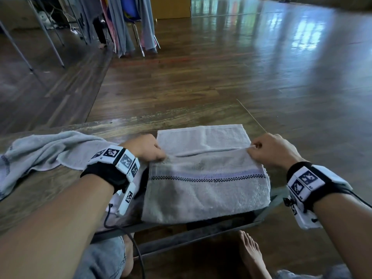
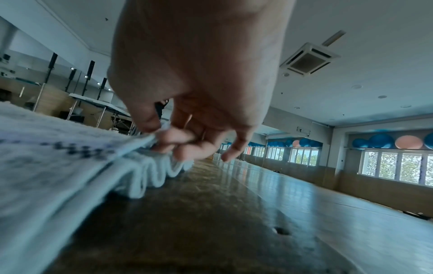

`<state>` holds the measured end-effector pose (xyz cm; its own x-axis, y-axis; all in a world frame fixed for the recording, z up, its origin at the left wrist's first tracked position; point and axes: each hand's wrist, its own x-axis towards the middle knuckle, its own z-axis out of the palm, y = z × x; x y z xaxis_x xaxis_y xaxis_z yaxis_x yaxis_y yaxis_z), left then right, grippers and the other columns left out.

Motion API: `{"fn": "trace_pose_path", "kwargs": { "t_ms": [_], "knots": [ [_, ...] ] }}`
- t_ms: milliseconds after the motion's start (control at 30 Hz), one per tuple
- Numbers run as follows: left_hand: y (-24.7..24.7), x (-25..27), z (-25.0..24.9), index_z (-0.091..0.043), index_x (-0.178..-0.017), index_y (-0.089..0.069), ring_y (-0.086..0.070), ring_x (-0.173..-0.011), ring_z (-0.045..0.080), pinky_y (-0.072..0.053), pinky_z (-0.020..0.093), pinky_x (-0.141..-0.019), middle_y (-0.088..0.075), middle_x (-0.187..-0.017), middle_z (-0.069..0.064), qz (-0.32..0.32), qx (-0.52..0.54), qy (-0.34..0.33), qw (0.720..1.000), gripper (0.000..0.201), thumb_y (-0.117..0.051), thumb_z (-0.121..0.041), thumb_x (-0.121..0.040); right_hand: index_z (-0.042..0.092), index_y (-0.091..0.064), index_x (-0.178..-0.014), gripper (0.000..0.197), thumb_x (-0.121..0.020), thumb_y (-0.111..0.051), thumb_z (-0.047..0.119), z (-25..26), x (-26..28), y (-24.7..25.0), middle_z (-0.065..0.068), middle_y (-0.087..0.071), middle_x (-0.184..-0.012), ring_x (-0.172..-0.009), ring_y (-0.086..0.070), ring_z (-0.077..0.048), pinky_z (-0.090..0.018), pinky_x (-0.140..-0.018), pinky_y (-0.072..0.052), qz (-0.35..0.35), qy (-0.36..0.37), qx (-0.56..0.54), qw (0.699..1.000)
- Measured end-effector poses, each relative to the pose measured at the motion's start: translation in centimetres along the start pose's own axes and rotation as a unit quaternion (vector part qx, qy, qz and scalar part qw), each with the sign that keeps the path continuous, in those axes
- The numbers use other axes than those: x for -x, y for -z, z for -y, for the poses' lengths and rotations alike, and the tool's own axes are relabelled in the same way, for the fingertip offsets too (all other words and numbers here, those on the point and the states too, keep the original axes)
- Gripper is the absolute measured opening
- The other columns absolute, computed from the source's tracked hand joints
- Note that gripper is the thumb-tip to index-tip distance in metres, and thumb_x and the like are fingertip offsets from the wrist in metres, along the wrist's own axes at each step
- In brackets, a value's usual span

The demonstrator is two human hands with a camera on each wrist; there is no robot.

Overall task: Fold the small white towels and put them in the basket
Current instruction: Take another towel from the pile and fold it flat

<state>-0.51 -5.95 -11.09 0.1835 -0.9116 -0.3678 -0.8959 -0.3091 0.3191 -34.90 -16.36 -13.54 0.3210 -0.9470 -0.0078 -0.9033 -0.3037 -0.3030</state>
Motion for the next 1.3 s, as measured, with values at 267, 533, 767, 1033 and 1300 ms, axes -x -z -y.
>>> {"fn": "trace_pose_path", "kwargs": {
  "t_ms": [267,533,767,1033,1300],
  "knots": [
    [0.2,0.5,0.7,-0.017,-0.046,-0.034,-0.025,-0.038,0.012,-0.023,0.020,-0.039,-0.029,-0.042,-0.003,-0.183,0.123,-0.039,0.975,0.046,-0.060,-0.027,-0.082,0.023,-0.070,-0.105,0.023,-0.097,-0.056,0.039,1.0,-1.2,-1.1,0.007,-0.065,-0.106,-0.096,-0.063,-0.022,-0.038,-0.092,-0.048,-0.039,0.058,-0.101,0.992],
    [-1.0,0.2,1.8,0.006,-0.080,-0.064,-0.044,-0.056,0.018,-0.030,0.028,-0.053,-0.053,-0.065,0.010,-0.144,0.082,-0.015,0.986,0.033,-0.057,-0.023,-0.094,0.032,-0.066,-0.082,0.021,-0.090,-0.050,0.044,1.4,-1.8,-0.9,0.007,-0.067,-0.081,-0.086,-0.059,-0.024,-0.041,-0.088,-0.044,-0.007,0.042,-0.023,0.999],
    [-1.0,0.6,0.2,-0.018,-0.102,-0.066,-0.062,-0.083,0.017,-0.054,0.033,-0.069,-0.065,-0.097,0.002,-0.204,0.010,-0.068,0.977,0.015,-0.061,-0.028,-0.091,0.032,-0.069,-0.080,0.015,-0.090,-0.058,0.031,2.1,-1.9,-1.6,0.001,-0.063,-0.105,-0.105,-0.056,-0.023,-0.042,-0.093,-0.047,0.032,0.059,-0.059,0.996],
    [-4.1,0.0,-6.7,-0.026,-0.132,-0.054,-0.046,-0.125,0.020,-0.041,0.043,-0.104,-0.055,-0.135,-0.002,-0.132,0.026,-0.245,0.960,0.044,-0.056,-0.047,-0.094,0.033,-0.075,-0.080,0.007,-0.086,-0.076,0.031,4.7,-1.2,-1.5,0.016,-0.067,-0.065,-0.060,-0.059,-0.001,-0.027,-0.065,-0.045,0.076,0.155,-0.224,0.959],
    [-5.2,-0.3,-10.2,-0.022,-0.096,-0.068,-0.064,-0.096,0.029,-0.048,0.046,-0.090,-0.072,-0.098,0.003,-0.154,0.093,-0.240,0.954,0.009,-0.064,-0.026,-0.089,0.012,-0.077,-0.085,0.034,-0.080,-0.070,0.046,6.0,-0.4,0.3,-0.017,-0.074,-0.098,-0.086,-0.070,-0.019,-0.029,-0.076,-0.052,0.091,0.104,-0.443,0.886]
  ]
}}
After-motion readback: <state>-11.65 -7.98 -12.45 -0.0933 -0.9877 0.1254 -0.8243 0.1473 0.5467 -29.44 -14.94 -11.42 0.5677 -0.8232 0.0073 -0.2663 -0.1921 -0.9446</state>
